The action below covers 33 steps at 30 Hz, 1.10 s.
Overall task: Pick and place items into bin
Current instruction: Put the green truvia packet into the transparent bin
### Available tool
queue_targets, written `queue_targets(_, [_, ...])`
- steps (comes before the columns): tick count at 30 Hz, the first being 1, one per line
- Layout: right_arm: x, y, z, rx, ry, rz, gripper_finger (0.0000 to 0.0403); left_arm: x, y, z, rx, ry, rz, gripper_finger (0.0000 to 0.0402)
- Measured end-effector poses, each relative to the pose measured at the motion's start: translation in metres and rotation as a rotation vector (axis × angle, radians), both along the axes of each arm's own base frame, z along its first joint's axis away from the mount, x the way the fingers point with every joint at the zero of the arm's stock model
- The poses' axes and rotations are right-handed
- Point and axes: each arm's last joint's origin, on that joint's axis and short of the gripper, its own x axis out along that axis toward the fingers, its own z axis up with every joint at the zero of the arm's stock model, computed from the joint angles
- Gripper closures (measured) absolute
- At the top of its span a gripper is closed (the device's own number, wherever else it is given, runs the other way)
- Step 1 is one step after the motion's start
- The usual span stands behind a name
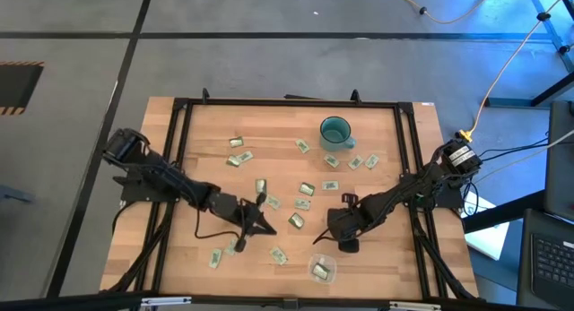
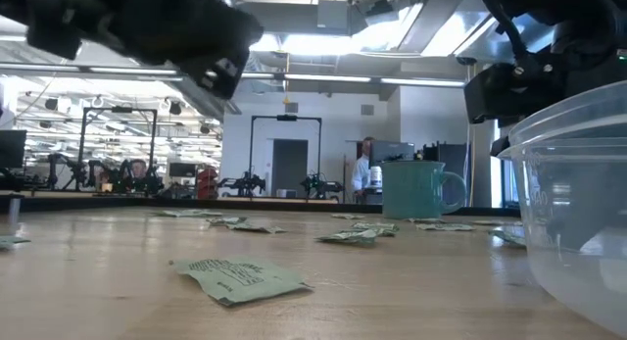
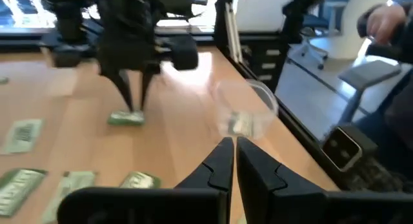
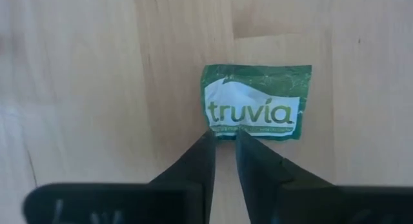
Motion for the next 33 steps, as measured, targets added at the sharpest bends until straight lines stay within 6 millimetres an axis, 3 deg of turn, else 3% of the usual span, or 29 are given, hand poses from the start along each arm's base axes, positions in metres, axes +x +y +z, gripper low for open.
queue_targets(8, [0.000,0.000,0.000,-0.001,0.003,-0.015,0.0395,-0.001,-0.009,-0.016,0.064,0.033,0.032,0.0386])
queue_targets(16, [0.003,0.002,0.008,-0.009,0.040,-0.012,0.0400,-0.001,-0.009,-0.016,0.042,0.040,0.039,0.0386])
queue_targets(22, [0.013,0.021,0.048,-0.020,0.055,0.049,0.0401,-0.003,-0.015,-0.016,0.021,0.048,0.021,0.0386])
queue_targets(28, [0.021,0.061,0.095,0.055,-0.095,0.149,0.0402,-0.004,-0.016,-0.016,0.071,0.030,0.019,0.0386])
queue_targets(33, [0.017,0.096,0.115,0.142,-0.245,0.225,0.0402,-0.004,-0.015,-0.016,0.077,0.027,0.041,0.0386])
